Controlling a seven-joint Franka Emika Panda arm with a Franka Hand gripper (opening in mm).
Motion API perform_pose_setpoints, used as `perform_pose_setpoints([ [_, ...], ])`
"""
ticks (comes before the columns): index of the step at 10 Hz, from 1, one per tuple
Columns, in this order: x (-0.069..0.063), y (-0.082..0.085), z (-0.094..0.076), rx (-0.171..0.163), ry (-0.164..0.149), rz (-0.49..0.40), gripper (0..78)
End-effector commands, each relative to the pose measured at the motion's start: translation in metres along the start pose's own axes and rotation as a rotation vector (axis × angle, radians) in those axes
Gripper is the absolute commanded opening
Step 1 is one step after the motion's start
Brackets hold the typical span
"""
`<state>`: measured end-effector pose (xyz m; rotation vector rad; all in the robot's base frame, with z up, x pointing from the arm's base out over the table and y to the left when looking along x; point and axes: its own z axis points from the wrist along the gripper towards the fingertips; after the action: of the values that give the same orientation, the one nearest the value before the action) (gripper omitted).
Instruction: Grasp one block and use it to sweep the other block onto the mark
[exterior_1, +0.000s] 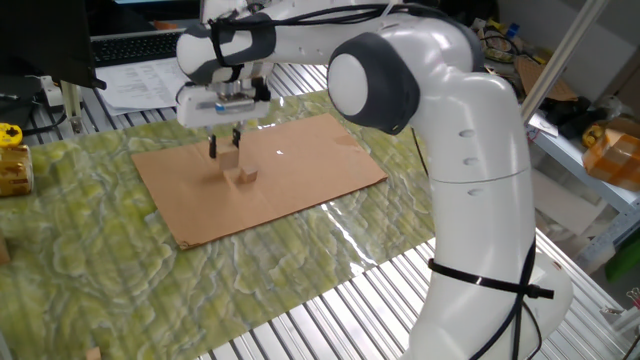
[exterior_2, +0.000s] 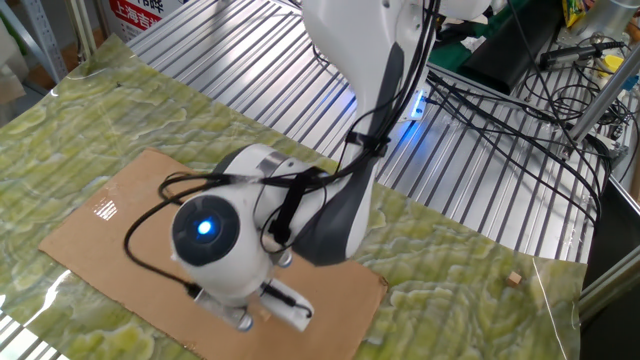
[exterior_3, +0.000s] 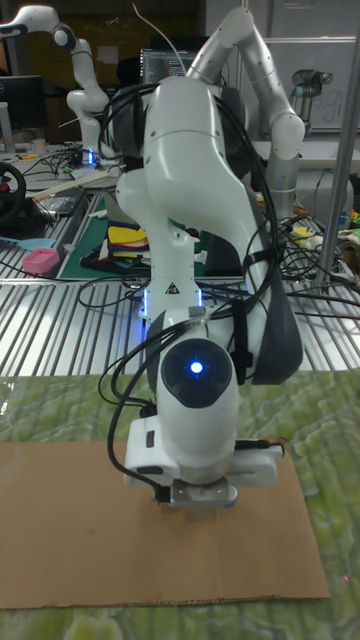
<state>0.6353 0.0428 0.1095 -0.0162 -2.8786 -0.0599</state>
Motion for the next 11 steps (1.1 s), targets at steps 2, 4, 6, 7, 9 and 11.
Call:
perform_pose_setpoints([
  [2,0.003,0.002,0.002,0.038,0.022,-0.009,1.1],
  [4,0.002,0.002,0.002,0.092,0.006,-0.005,1.1],
  [6,0.002,0.001,0.002,0.111,0.003,0.000,1.1],
  [7,0.001,0.000,0.002,0.116,0.003,0.000,1.1],
  [9,-0.002,-0.004,0.002,0.132,0.006,-0.010,1.1],
  [11,-0.005,-0.008,0.002,0.140,0.007,-0.019,1.1],
])
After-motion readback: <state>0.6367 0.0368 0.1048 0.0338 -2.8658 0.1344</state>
